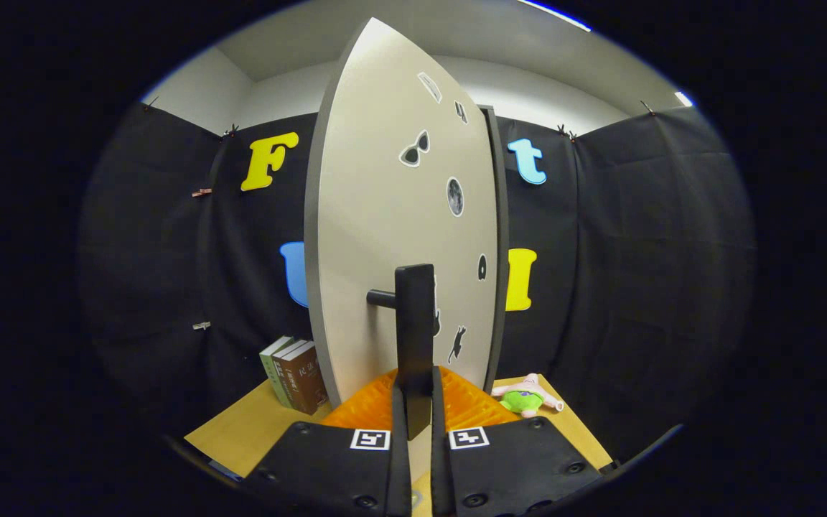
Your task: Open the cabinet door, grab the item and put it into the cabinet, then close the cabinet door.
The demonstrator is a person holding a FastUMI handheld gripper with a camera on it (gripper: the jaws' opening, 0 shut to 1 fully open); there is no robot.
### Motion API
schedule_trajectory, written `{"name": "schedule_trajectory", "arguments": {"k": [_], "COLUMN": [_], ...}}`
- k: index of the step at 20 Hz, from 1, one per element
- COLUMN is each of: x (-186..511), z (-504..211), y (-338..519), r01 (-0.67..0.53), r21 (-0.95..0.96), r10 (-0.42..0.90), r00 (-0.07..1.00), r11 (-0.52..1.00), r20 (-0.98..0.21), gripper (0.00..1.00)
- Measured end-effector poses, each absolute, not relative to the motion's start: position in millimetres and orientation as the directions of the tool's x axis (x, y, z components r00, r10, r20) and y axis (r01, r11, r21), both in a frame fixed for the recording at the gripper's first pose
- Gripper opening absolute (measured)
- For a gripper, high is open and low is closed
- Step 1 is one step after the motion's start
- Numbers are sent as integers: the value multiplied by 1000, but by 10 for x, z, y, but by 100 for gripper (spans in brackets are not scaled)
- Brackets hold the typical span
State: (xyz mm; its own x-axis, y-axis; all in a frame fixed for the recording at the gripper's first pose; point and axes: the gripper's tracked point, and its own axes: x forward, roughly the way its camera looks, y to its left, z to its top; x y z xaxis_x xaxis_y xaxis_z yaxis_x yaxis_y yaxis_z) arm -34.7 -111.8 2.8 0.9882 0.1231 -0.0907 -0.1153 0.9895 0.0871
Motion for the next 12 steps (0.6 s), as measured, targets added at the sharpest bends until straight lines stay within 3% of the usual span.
{"name": "schedule_trajectory", "arguments": {"k": [12], "x": [-529], "z": [23], "y": [-2137], "r01": [27], "r21": [95], "r10": [-18], "r00": [995], "r11": [995], "r20": [-99], "gripper": [12]}}
